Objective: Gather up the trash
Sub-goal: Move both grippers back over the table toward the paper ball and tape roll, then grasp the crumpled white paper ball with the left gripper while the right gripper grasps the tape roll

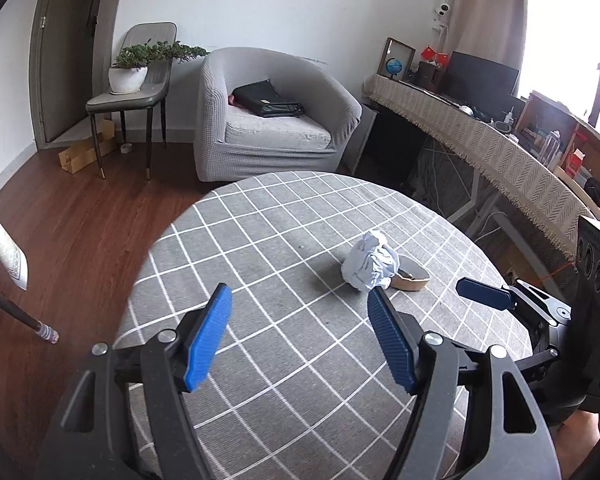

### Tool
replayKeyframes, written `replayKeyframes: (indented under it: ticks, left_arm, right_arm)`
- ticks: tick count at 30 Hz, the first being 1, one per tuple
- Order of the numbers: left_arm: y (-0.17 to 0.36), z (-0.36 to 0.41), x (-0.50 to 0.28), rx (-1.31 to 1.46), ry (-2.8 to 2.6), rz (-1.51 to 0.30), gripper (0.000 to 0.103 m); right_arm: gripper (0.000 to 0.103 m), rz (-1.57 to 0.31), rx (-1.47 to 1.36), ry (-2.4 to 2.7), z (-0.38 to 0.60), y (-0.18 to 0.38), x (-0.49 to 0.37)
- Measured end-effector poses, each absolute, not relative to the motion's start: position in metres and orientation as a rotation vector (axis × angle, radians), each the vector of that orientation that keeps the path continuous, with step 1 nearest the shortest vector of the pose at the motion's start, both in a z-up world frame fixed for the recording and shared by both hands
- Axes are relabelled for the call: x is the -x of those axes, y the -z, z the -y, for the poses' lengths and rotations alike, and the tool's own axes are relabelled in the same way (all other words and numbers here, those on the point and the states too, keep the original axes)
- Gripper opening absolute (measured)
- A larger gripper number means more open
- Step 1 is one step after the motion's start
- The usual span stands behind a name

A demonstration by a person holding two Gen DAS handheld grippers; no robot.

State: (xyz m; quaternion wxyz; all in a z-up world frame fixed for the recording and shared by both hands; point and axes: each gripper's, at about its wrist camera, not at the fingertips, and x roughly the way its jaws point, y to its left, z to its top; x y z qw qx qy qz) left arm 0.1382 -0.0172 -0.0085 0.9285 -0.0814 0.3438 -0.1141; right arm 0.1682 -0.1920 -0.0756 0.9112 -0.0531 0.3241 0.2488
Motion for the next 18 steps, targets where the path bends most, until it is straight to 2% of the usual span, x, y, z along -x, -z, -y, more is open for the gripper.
replayKeyframes:
  ticks: [18]
  left_arm:
    - [0.021,0.080,-0.200,0.125,0.333,-0.788,0.073]
  right_arm:
    - [0.084,-0.722,0.036,-0.488,0.241,0.080,-0.197]
